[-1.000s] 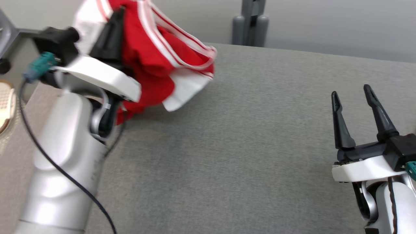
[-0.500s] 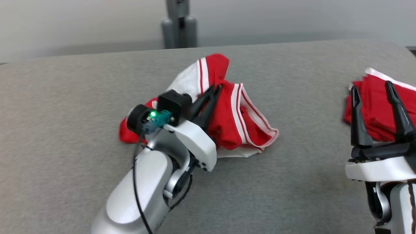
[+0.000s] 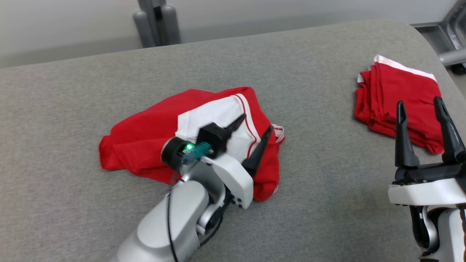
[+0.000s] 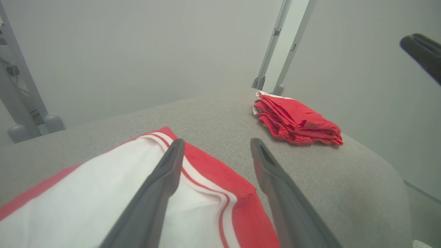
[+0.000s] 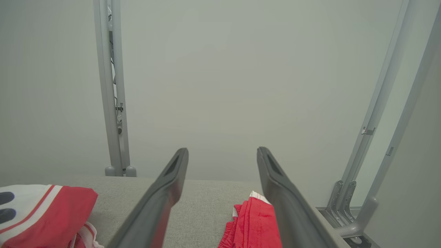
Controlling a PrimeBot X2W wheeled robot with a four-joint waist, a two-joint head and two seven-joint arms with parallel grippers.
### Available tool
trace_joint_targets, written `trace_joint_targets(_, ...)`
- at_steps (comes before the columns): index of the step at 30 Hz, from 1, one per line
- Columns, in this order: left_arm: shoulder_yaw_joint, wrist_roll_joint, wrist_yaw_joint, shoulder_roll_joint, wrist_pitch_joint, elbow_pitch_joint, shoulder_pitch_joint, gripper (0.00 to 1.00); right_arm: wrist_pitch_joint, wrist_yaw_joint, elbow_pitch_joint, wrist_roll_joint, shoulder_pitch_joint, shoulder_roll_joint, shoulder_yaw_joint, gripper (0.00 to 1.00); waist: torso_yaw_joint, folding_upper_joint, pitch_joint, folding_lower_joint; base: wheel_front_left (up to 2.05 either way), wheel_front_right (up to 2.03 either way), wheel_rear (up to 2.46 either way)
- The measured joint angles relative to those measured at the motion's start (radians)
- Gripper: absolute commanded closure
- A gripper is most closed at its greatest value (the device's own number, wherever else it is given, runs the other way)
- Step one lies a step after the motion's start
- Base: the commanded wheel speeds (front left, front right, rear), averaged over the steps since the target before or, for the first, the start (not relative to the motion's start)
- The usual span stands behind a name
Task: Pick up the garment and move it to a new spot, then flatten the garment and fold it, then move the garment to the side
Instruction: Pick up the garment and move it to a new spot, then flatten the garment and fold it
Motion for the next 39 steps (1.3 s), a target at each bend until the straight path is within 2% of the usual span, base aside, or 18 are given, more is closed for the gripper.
trace_joint_targets(2, 0.029, -0.045, -0.007, -0.001, -0.033, 0.003, -0.007, 0.00, 0.000, 0.000, 0.002, -0.001, 0.001, 0.000, 0.003, 0.00, 0.015, 0.0000, -0.007, 0.0000, 0.00, 0.00, 0.00)
trace_joint_targets(5, 0.084, -0.055, 0.007, 0.019, -0.097, 0.019, -0.034, 0.00, 0.000, 0.000, 0.000, -0.003, 0.005, 0.001, -0.003, 0.00, 0.046, 0.0000, -0.019, 0.0000, 0.00, 0.00, 0.00)
trace_joint_targets(8, 0.153, -0.059, 0.027, 0.091, -0.157, 0.027, -0.045, 0.00, -0.001, 0.000, 0.003, -0.013, 0.016, 0.001, 0.005, 0.00, 0.098, 0.0000, -0.038, 0.0000, 0.00, 0.00, 0.00)
trace_joint_targets(9, 0.153, -0.059, 0.027, 0.091, -0.157, 0.027, -0.045, 0.00, -0.001, 0.000, 0.003, -0.013, 0.016, 0.001, 0.005, 0.00, 0.098, 0.0000, -0.038, 0.0000, 0.00, 0.00, 0.00)
trace_joint_targets(10, 0.189, -0.051, 0.045, 0.135, -0.179, 0.017, -0.042, 0.00, -0.001, 0.000, 0.005, -0.015, 0.022, 0.001, 0.011, 0.00, 0.126, 0.0000, -0.049, 0.0000, 0.00, 0.00, 0.00)
trace_joint_targets(13, 0.241, -0.035, 0.073, 0.192, -0.200, -0.015, -0.002, 0.00, -0.002, 0.000, 0.011, -0.015, 0.033, 0.001, 0.019, 0.00, 0.167, 0.0000, -0.067, 0.0000, 0.00, 0.00, 0.00)
trace_joint_targets(17, 0.318, -0.033, 0.085, 0.231, -0.205, -0.084, 0.119, 0.00, -0.001, 0.000, 0.021, -0.015, 0.053, 0.001, 0.038, 0.00, 0.218, 0.0000, -0.089, 0.0000, 0.00, 0.00, 0.00)
trace_joint_targets(22, 0.466, -0.007, 0.064, 0.205, -0.206, -0.206, 0.326, 0.00, -0.001, 0.000, 0.043, -0.015, 0.070, 0.001, 0.069, 0.00, 0.259, 0.0000, -0.112, 0.0000, 0.00, 0.00, 0.00)
trace_joint_targets(26, 0.563, 0.042, 0.025, 0.131, -0.207, -0.258, 0.435, 0.00, -0.001, 0.000, 0.057, -0.014, 0.089, 0.001, 0.086, 0.00, 0.275, 0.0000, -0.120, 0.0000, 0.00, 0.00, 0.00)
trace_joint_targets(33, 0.647, 0.158, -0.048, 0.050, -0.207, -0.259, 0.478, 0.00, -0.001, 0.000, 0.070, -0.023, 0.104, 0.001, 0.090, 0.00, 0.288, 0.0000, -0.137, -0.0001, 0.00, 0.00, 0.00)
trace_joint_targets(39, 0.694, 0.204, -0.089, 0.021, -0.207, -0.242, 0.479, 0.00, 0.021, 0.000, 0.086, -0.026, 0.104, 0.001, 0.137, 0.00, 0.303, 0.0000, -0.137, 0.0000, 0.00, 0.00, 0.00)
